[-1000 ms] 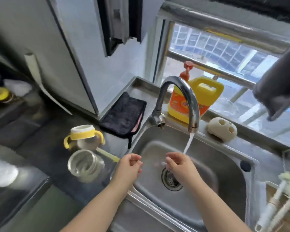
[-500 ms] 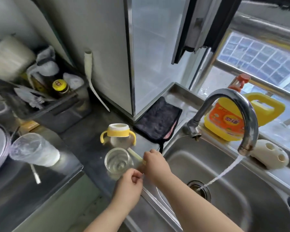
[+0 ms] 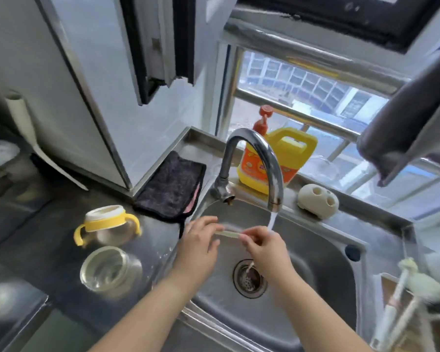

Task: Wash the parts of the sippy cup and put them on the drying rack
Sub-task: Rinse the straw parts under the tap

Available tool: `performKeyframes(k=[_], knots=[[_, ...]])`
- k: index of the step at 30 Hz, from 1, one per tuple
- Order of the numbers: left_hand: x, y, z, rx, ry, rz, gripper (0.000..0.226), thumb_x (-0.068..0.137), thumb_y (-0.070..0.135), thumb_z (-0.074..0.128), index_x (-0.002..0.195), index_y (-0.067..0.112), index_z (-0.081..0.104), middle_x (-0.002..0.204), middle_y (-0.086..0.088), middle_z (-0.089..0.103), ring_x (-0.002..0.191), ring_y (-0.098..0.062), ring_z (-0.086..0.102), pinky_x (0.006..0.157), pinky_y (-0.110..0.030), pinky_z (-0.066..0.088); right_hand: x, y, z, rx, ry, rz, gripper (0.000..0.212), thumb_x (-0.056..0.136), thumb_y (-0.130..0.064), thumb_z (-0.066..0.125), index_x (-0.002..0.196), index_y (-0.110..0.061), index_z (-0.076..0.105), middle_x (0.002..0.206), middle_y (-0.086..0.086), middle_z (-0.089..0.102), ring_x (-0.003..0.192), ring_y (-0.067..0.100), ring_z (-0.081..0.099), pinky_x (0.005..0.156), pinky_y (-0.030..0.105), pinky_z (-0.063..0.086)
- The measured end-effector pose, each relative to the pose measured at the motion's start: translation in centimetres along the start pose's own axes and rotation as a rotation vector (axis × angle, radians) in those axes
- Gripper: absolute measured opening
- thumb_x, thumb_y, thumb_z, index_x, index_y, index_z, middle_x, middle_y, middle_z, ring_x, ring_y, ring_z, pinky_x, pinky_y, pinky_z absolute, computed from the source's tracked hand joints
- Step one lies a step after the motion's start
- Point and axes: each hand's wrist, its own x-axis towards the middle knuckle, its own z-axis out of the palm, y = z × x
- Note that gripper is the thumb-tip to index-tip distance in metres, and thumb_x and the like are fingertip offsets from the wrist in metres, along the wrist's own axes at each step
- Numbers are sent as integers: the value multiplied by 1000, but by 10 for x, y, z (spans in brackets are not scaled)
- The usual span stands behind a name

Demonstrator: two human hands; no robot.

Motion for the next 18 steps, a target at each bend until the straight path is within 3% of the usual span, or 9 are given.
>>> performKeyframes(k=[2,4,6,9,14,18], knots=[[15,9,19,46,-87,84,35,89,2,55,119,16,64,134,3,50,127,-17,39,110,-23,20,-2,10,-19,99,18,44,13,83,-22,72,75,-28,65,70,-8,65,68,5,59,65,15,45],[24,15,40,37,-237,102,33,91,6,53,120,17,63,128,2,58,123,-18,48,107,-33,33,-5,15,-34,201,19,51,8,83,-18,72,77,-20,67,57,-14,58,54,-2,51,55,10,39],[22,25,53,-84,-363,15,23,96,10,49,112,17,65,106,3,65,101,-16,58,87,-27,43,-7,17,-42,269,31,42,9,83,-13,71,77,-13,65,51,-16,51,48,-4,45,51,7,35],[13,36,63,-240,-354,-95,21,99,16,45,86,23,59,77,11,58,73,-11,52,61,-20,39,-6,21,-45,368,63,44,13,84,-10,69,74,-16,62,59,-12,50,50,-4,44,53,7,36],[3,46,68,-388,-324,-184,36,102,25,40,68,14,46,57,7,42,54,-8,36,49,-17,28,3,27,-36,243,125,109,39,94,-28,55,59,-12,49,47,-10,38,44,3,34,46,16,28],[5,55,62,-652,-324,-333,40,102,23,38,65,18,51,40,16,41,37,2,37,43,-13,29,-1,33,-34,373,34,138,37,97,-32,51,65,-13,53,57,-1,52,53,8,45,57,24,39]])
